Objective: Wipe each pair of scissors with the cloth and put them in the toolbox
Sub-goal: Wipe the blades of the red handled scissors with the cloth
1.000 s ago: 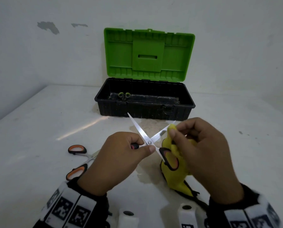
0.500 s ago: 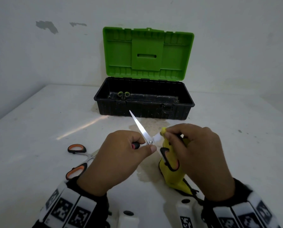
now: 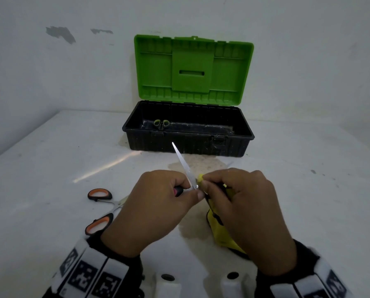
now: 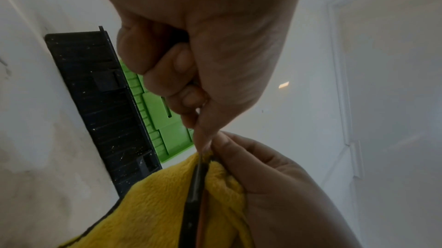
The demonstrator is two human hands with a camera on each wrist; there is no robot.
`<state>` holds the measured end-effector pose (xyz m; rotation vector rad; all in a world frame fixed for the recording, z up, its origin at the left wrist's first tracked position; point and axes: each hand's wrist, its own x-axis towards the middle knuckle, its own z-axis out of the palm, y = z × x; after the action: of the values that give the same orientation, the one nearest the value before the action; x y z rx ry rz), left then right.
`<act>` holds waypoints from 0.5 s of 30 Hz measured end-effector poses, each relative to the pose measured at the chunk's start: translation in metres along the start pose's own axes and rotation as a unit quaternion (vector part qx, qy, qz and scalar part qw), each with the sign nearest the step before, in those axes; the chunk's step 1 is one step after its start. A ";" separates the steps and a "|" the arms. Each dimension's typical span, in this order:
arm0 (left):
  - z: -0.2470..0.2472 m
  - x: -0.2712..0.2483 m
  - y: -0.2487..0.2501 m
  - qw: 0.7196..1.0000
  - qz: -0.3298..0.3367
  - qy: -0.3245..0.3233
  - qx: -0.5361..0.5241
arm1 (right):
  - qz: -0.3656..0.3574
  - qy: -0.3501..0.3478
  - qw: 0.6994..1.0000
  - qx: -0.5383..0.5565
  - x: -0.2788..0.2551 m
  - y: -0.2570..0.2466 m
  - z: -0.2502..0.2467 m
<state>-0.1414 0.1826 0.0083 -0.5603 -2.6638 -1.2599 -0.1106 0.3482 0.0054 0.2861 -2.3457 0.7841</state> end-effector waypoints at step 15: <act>0.001 -0.005 0.001 0.999 -0.023 0.008 -0.040 | 0.152 0.025 0.987 0.056 0.024 0.037 -0.031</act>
<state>-0.1358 0.1828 0.0070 -0.5010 -2.6381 -1.3820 -0.1278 0.3960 0.0224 -0.0467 -2.3299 1.0569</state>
